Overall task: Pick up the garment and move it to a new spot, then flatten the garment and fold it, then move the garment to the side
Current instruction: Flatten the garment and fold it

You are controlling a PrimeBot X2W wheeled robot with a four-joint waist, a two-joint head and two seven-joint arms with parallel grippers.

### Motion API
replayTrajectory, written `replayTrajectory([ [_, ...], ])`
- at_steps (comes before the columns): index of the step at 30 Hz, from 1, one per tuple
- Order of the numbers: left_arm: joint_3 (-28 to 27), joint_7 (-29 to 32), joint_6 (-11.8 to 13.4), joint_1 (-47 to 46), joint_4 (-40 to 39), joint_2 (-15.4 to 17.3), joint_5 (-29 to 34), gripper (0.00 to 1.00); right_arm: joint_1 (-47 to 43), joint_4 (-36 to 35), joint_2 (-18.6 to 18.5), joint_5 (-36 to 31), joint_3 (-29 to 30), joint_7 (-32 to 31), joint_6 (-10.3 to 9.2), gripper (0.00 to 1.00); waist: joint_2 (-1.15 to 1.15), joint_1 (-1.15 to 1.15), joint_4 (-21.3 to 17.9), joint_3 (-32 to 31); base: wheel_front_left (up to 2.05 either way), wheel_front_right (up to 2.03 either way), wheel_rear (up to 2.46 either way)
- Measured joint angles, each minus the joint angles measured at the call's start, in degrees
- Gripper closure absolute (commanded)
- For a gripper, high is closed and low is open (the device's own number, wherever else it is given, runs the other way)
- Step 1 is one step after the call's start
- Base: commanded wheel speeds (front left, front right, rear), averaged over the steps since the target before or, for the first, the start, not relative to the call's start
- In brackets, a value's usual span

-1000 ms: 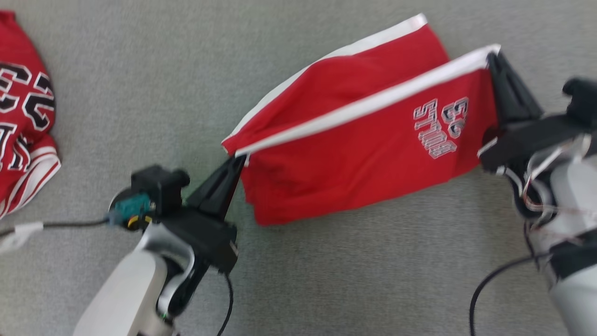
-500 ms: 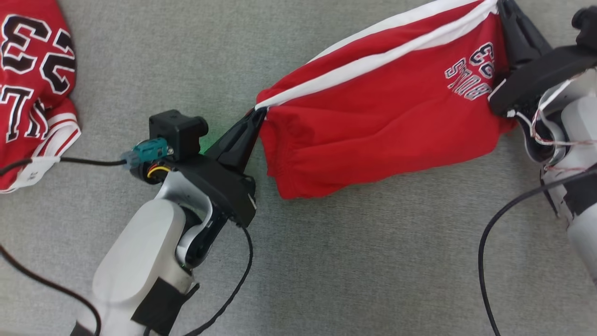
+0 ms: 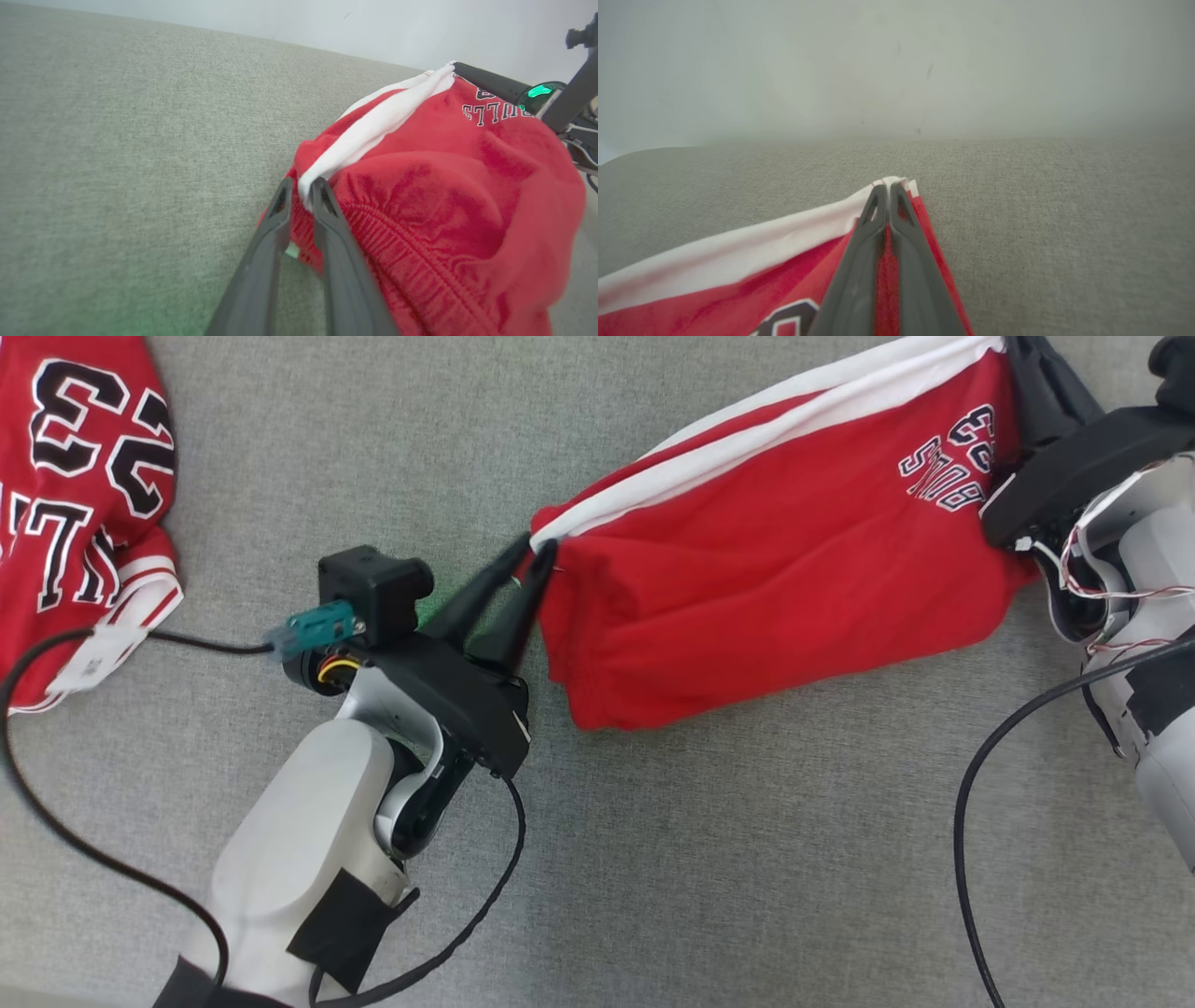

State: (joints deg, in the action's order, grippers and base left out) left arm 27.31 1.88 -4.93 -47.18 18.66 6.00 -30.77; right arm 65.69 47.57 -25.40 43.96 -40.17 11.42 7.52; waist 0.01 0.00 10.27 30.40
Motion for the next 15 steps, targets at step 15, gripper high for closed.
replayTrajectory([
  [15,-6.6,-14.7,6.3,11.3,-5.4,1.7,-0.3,0.00,-11.1,-9.5,1.5,-5.0,11.9,3.5,0.00,0.00,-0.01,0.00,-3.6,-4.3,0.00,0.00,0.00],
])
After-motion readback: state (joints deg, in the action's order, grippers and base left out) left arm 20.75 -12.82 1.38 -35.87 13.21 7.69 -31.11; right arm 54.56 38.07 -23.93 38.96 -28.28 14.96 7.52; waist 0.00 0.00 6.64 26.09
